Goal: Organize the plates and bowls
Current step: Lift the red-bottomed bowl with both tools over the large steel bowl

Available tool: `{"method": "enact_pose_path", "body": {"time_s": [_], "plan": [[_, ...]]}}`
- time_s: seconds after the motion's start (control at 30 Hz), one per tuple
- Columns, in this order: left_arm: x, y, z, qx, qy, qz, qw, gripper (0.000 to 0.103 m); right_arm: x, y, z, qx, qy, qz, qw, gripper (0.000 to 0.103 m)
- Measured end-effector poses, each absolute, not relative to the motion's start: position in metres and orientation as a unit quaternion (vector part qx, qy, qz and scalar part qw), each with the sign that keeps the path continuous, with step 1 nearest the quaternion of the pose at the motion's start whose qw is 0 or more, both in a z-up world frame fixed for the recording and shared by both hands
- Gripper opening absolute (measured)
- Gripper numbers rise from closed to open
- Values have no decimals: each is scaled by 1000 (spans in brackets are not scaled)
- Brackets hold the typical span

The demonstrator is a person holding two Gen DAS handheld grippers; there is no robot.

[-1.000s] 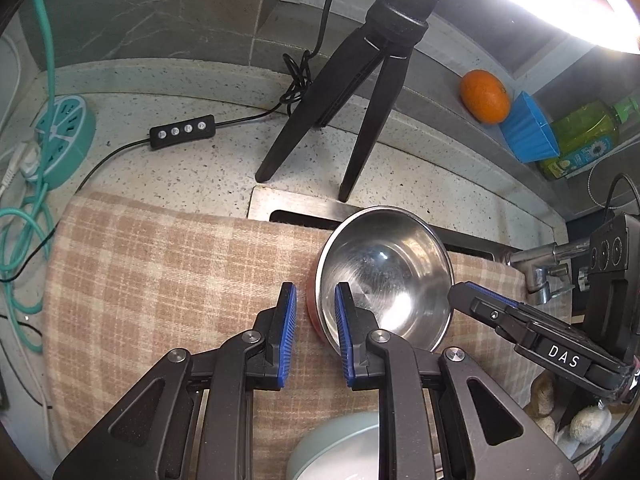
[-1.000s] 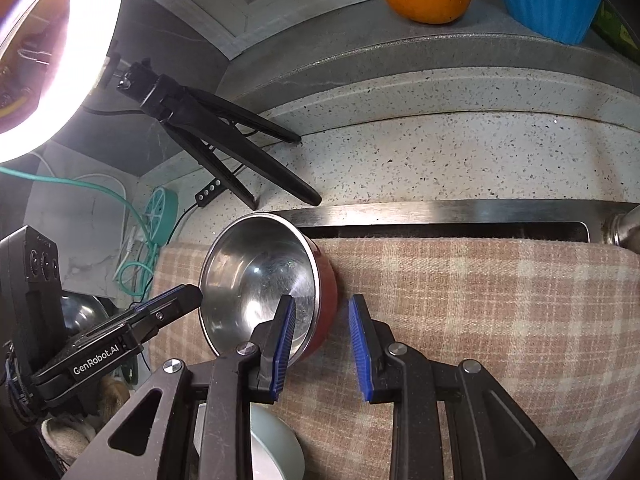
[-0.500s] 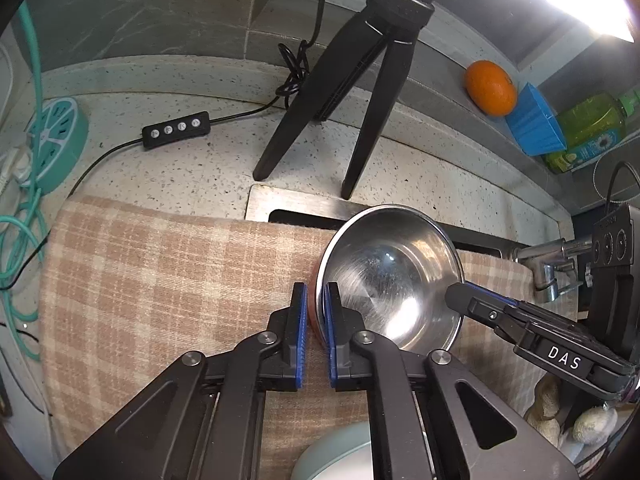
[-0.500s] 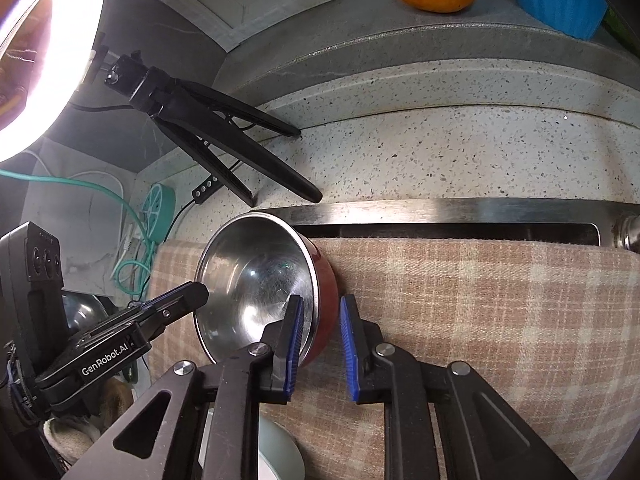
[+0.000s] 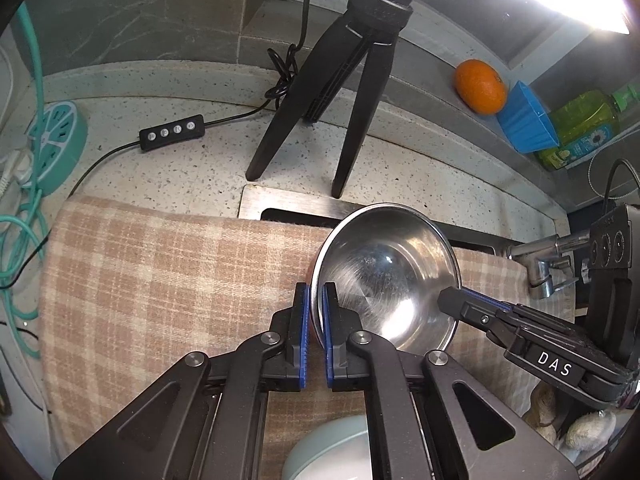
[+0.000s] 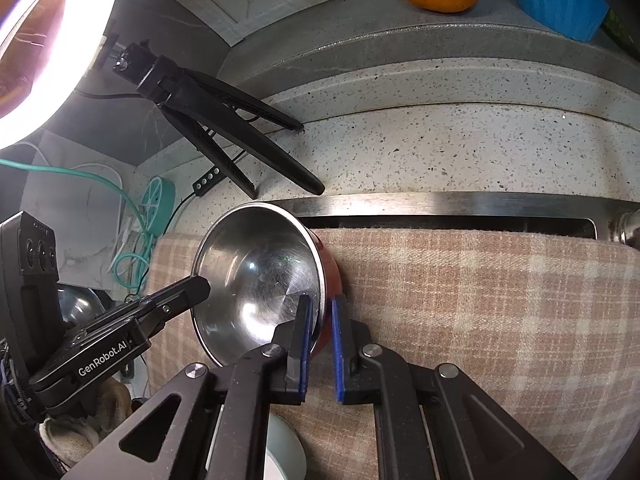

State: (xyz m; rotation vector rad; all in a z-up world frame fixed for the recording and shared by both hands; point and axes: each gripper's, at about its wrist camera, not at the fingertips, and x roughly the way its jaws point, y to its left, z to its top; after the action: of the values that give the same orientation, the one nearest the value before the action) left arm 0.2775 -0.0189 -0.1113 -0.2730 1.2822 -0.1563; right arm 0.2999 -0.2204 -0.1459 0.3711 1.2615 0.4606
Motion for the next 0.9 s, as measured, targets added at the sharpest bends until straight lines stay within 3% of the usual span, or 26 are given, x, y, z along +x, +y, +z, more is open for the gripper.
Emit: {"method": "enact_pose_path", "body": {"time_s": [0.9], "plan": [[223,-8,-42,-133,547,-97,821,5,242,-225,-68,165,558,223,782,9]]}}
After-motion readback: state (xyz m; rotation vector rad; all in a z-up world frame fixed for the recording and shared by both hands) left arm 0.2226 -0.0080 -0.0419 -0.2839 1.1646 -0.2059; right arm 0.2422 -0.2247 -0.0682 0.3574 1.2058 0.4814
